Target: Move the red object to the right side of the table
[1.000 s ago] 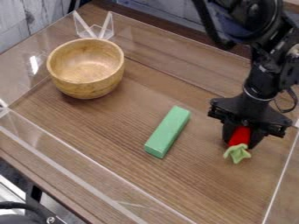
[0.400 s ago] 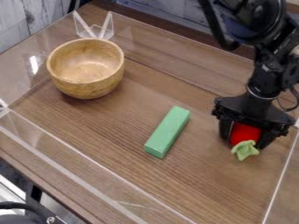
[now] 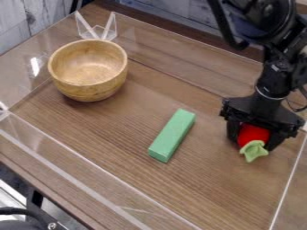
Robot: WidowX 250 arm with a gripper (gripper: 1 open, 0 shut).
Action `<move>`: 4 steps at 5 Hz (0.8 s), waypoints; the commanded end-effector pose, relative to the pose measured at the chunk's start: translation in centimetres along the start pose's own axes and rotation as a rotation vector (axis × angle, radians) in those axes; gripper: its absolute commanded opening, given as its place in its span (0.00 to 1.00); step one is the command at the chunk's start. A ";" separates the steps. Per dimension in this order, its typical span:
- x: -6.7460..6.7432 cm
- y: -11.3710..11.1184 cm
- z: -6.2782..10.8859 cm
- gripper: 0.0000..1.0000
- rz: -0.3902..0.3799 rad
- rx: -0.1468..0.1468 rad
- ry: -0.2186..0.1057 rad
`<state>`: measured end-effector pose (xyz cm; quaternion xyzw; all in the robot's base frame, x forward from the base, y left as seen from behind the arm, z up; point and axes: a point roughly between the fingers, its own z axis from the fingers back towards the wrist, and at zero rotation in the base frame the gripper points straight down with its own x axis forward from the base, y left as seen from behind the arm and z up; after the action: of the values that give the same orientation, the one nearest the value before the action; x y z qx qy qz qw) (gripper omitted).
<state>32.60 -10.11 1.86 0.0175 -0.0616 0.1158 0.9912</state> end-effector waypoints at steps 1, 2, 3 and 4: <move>1.1 0.4 0.7 1.00 0.016 -0.008 -0.023; 1.3 0.6 0.7 1.00 0.022 -0.006 -0.023; 1.5 0.8 0.7 1.00 0.027 -0.005 -0.026; 1.6 1.0 0.6 1.00 0.030 -0.007 -0.027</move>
<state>33.10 -9.33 1.93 0.0190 -0.0614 0.1222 0.9904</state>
